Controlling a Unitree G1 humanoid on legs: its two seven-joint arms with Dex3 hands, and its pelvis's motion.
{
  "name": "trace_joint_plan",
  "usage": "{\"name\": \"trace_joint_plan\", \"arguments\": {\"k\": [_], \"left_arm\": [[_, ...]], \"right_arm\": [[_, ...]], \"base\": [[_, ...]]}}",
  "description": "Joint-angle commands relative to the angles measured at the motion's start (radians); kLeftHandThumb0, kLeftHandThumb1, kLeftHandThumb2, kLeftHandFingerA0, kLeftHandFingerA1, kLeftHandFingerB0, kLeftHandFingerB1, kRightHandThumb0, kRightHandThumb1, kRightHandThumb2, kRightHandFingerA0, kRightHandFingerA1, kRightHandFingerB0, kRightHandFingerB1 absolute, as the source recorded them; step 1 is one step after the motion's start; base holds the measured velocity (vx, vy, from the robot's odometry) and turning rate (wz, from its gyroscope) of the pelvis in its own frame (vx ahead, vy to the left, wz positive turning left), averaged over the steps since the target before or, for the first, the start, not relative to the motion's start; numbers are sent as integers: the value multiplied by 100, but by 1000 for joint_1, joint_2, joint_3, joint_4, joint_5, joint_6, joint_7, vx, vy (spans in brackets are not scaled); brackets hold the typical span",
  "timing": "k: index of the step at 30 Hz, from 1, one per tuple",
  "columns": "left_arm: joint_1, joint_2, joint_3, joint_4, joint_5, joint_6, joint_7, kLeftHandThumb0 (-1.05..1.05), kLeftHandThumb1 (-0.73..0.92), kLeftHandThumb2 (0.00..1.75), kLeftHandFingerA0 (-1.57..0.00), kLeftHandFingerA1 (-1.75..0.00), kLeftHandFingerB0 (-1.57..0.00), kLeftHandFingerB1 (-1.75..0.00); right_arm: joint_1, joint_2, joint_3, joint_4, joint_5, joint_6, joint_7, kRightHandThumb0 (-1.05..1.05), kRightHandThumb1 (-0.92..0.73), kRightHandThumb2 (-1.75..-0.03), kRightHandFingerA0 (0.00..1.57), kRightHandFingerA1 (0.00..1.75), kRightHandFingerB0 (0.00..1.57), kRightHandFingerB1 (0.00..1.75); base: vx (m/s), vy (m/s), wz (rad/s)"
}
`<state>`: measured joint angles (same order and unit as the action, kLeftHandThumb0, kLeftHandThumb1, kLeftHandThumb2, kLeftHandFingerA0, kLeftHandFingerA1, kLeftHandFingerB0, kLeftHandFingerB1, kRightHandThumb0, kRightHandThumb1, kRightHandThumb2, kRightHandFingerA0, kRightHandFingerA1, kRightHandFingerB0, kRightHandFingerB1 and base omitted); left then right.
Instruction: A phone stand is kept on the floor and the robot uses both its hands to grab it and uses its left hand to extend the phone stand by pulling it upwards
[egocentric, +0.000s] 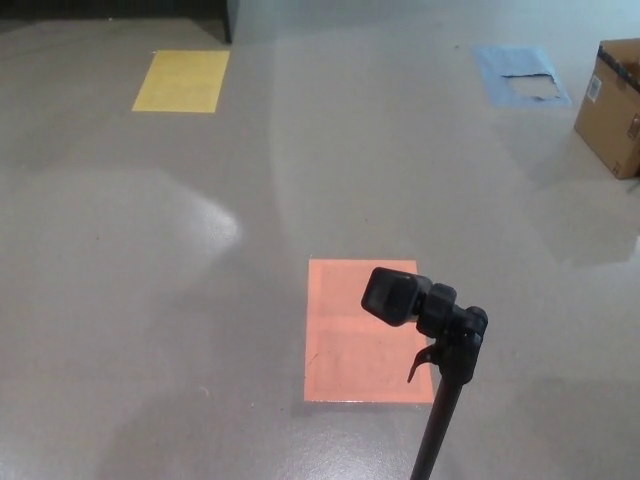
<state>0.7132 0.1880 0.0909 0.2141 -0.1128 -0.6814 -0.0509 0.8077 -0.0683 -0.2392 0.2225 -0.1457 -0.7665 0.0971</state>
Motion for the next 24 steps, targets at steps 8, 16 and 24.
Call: {"name": "trace_joint_plan", "arguments": {"k": [8, 16, 24], "left_arm": [[-13, -26, 30, 18, -54, -80, -66, -38, 46, 106, 0, -49, 0, -48], [-33, -31, 66, 29, -36, -56, -58, -82, 71, 103, -9, -41, -5, -39], [-54, -42, 101, 53, -55, -42, -77, -38, 44, 105, 0, -48, -1, -49]], "right_arm": [[7, -36, -57, -52, -298, -111, -224, -90, -53, -98, 9, 39, 0, 13], [42, -44, -43, -106, -304, -73, -227, -83, -49, -96, 10, 38, 0, 15], [34, -52, -25, -108, -321, -44, -252, -99, -54, -77, 8, 36, 1, 18]], "base": [[0, 0, 0], [0, 0, 0], [0, 0, 0]]}}
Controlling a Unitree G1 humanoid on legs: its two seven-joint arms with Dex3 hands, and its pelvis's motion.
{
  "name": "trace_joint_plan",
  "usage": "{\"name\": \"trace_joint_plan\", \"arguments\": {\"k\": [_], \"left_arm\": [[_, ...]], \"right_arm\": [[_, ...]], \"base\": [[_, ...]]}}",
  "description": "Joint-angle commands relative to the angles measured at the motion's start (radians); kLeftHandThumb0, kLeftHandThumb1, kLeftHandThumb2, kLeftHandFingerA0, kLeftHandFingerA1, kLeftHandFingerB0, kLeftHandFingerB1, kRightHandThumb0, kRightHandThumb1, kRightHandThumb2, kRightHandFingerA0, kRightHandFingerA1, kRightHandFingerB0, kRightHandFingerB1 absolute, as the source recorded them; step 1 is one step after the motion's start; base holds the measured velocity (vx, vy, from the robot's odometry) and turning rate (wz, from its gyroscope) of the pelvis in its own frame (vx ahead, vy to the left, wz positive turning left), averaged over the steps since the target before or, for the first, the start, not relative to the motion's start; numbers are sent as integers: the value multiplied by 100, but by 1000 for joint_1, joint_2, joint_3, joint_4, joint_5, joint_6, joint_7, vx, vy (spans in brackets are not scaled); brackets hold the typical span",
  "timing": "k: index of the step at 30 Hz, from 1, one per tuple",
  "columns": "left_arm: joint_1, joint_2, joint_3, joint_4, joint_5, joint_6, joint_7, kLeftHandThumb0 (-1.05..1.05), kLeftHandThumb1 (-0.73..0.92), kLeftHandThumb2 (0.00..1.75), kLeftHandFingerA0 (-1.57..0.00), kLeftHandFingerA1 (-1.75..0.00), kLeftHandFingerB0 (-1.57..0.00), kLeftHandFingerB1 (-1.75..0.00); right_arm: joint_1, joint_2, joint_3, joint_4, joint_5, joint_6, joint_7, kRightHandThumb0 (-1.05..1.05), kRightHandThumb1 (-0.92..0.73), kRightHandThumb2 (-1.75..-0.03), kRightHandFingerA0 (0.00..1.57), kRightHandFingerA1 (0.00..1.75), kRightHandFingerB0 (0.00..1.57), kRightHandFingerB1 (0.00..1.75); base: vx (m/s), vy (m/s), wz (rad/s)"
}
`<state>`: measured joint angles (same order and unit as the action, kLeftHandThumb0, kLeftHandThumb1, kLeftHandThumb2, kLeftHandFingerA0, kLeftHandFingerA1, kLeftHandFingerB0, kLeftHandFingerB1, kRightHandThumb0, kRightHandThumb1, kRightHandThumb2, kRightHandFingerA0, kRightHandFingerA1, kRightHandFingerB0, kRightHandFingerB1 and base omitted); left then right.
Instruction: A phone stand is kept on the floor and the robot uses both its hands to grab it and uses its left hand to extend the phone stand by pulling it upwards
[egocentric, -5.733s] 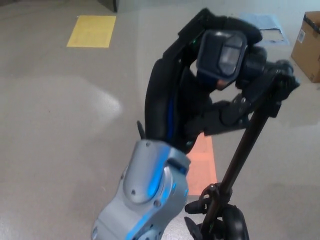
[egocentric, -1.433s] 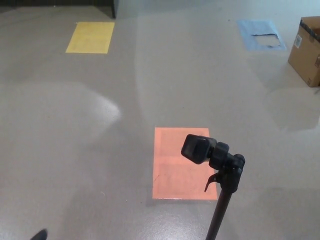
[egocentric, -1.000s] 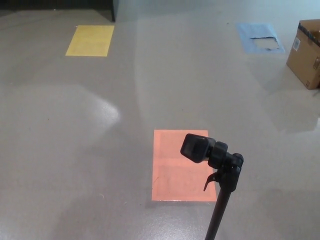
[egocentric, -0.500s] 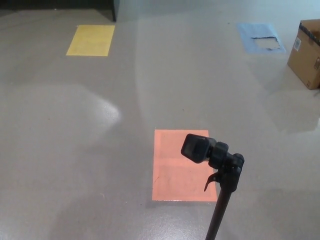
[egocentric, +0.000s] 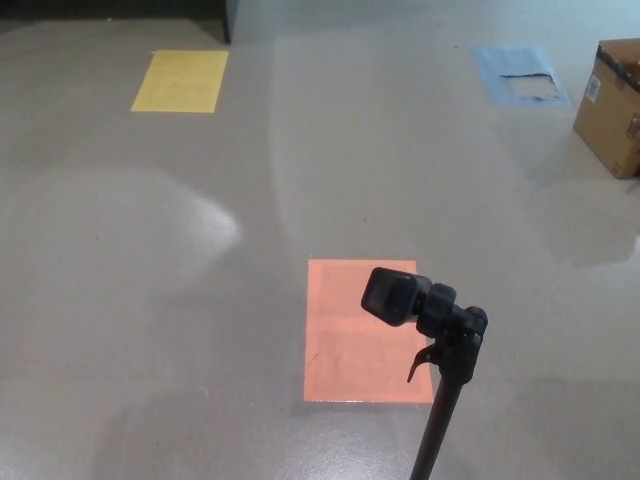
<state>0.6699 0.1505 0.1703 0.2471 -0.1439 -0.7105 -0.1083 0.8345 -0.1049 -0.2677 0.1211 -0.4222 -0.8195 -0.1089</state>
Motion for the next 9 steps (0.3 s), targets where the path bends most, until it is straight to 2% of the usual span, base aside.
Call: {"name": "trace_joint_plan", "arguments": {"k": [1, 2, 3, 4, 5, 6, 7, 8, 9], "left_arm": [[-14, -6, 24, 22, -25, -13, -22, -38, 43, 105, 0, -48, -1, -49], [-16, -6, 25, 23, -26, -12, -25, -38, 43, 105, 0, -48, -1, -49], [-18, -8, 27, 27, -31, -17, -31, -38, 43, 105, 0, -48, -1, -49], [-14, -10, 27, 22, -31, -17, -34, -38, 44, 105, 0, -48, -1, -49], [-13, -10, 28, 20, -29, -17, -34, -38, 44, 105, 0, -48, -1, -49], [-12, -11, 30, 11, -24, -10, -31, -38, 44, 105, 0, -48, -1, -49], [-10, -12, 31, 7, -22, -9, -30, -38, 44, 106, 0, -48, -1, -49], [-10, -14, 33, 7, -22, -13, -33, -38, 44, 105, 0, -48, -1, -49], [-10, -14, 33, 7, -22, -13, -33, -38, 44, 105, 0, -48, -1, -49]], "right_arm": [[1, -18, 6, 4, -46, 4, -54, -94, -64, -64, 4, 37, 0, 25], [-1, -19, 9, 8, -46, 5, -57, -94, -64, -64, 4, 37, 0, 25], [3, -20, 11, 0, -49, 5, -60, -88, -50, -92, 3, 33, 3, 15], [-7, -28, 13, 21, -44, -23, -71, -83, -49, -95, 9, 40, 0, 13], [-12, -29, 12, 31, -48, -36, -83, -83, -50, -95, 7, 43, 0, 12], [-20, -31, 15, 35, -56, -31, -92, -95, -55, -73, 8, 41, 2, 20], [-27, -35, 17, 44, -62, -34, -99, -86, -50, -92, 6, 40, 4, 15], [-29, -40, 20, 53, -65, -34, -104, -91, -66, -61, 6, 37, 0, 23], [-29, -40, 20, 53, -65, -34, -104, -91, -66, -61, 6, 37, 0, 23]], "base": [[0, 0, 0], [0, 0, 0], [0, 0, 0], [0, 0, 0], [0, 0, 0], [0, 0, 0], [0, 0, 0], [0, 0, 0], [0, 0, 0]]}}
